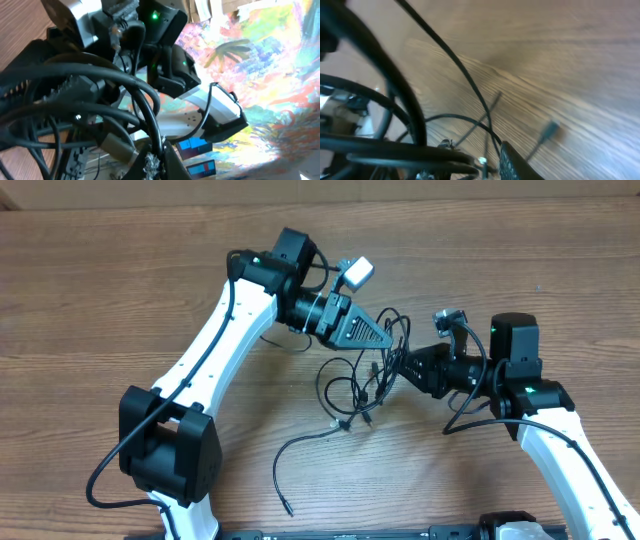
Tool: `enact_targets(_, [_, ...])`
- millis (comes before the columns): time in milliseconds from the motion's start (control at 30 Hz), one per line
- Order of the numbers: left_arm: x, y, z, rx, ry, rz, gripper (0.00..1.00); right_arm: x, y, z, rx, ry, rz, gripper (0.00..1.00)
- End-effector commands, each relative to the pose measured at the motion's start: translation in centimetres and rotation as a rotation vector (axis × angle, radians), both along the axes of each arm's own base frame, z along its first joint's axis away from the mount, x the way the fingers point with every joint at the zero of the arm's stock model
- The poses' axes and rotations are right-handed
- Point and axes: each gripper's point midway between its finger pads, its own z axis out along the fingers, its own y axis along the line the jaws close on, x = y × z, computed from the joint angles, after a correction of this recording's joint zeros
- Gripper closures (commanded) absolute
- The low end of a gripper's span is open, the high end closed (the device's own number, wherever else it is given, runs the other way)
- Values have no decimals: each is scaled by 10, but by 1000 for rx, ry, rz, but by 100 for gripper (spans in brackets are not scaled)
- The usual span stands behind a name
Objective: Untangle cables
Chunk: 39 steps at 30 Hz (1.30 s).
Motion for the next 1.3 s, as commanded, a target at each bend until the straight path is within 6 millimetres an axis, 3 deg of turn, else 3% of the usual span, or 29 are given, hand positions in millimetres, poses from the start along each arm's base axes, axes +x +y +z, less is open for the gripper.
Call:
enact_targets(0, [-5,-1,25,-43,-13,-14,96,-9,14,19,100,-36,99,72])
enact_targets(33, [-5,-1,25,-44,-15,-14,96,-8,14,22,111,-39,98,75])
enact_targets(133, [-4,-1,25,-44,-16,-14,96,-7,16,26,123,-50,104,96])
enact_targets(300, [-2,0,24,-43,-21,-8,96,-4,13,22,101,-43,80,96])
enact_targets(367, [2,2,17,-5,-36,11,96,3,4,7,39,10,-8,96])
enact_targets(500, [19,12,-25,229,-111,88,96,19,-51,-48,-193,262,-423,96])
enact_targets(633, [31,31,-56,425,-142,147,96,-3,-121,-91,-414,515,-876,96])
enact_targets(700, [36,40,-62,465,-140,168,96,-12,-131,-96,-452,558,-940,96])
enact_targets(867, [47,55,-65,489,-129,212,96,-16,-128,-98,-443,582,-924,83])
enact_targets(1167, [57,87,-96,717,-146,266,96,-21,-124,-99,-428,615,-919,88])
enact_targets(1267, [61,106,-114,871,-157,299,96,-22,-124,-100,-430,619,-918,92])
